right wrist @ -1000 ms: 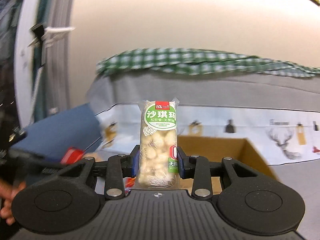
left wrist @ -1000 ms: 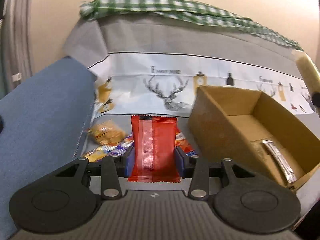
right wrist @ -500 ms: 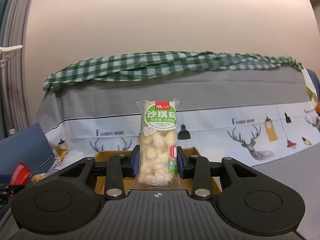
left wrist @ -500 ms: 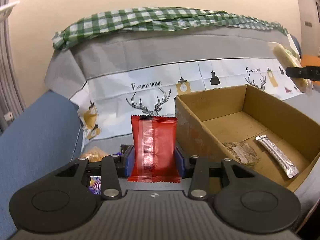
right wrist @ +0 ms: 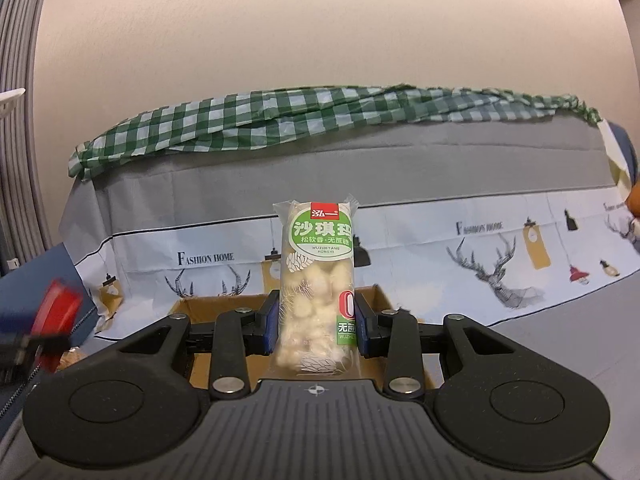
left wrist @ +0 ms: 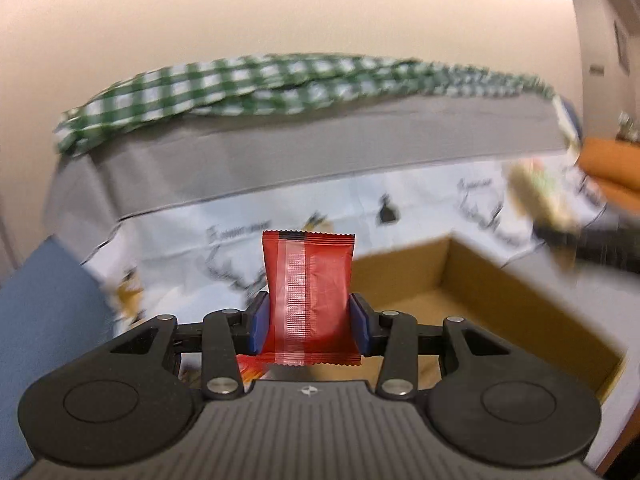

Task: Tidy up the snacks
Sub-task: 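Lift the red packet with the left tool while the right tool carries the green-labelled bag over the box, then open the left tool over the box while the right tool releases the green-labelled bag inside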

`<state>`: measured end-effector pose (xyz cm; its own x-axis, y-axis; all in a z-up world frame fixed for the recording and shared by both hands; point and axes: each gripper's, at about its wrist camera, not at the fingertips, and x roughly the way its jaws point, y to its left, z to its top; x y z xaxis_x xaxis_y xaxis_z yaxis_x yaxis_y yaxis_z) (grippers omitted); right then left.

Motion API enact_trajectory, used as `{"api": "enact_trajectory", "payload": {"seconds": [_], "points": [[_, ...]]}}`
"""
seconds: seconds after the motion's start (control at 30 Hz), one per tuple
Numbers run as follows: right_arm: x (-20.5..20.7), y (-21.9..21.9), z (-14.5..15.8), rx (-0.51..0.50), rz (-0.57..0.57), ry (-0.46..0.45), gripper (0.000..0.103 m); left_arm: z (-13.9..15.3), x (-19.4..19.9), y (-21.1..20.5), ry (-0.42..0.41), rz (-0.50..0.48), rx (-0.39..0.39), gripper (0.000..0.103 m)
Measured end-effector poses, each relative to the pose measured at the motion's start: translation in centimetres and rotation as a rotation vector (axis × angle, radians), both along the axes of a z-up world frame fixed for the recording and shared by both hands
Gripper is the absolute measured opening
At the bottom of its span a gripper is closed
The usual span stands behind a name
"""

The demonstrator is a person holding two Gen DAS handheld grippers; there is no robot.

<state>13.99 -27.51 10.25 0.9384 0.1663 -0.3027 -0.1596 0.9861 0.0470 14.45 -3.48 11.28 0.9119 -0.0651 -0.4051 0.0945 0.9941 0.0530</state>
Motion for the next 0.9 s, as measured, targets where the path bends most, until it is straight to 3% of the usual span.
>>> {"api": "enact_trajectory", "payload": {"seconds": [0.1,0.2,0.37,0.9], "points": [[-0.2,-0.7,0.2,-0.006,-0.022,-0.003,0.037,2.0,1.9,-2.6,-0.05,-0.073,-0.03,0.046],[-0.2,-1.5,0.1,-0.004,-0.053,0.014,0.037,2.0,1.8,-4.5,-0.097,-0.14,-0.036,0.046],[-0.6,-1.5,0.0,-0.051,-0.071,0.002,0.037,-0.1,2.0,-6.4,-0.025,-0.2,0.005,0.046],[2.0,0.5,-0.4,-0.101,-0.132,0.013,0.037,-1.3,6.5,-4.9,0.106,-0.14,-0.125,0.046]]}}
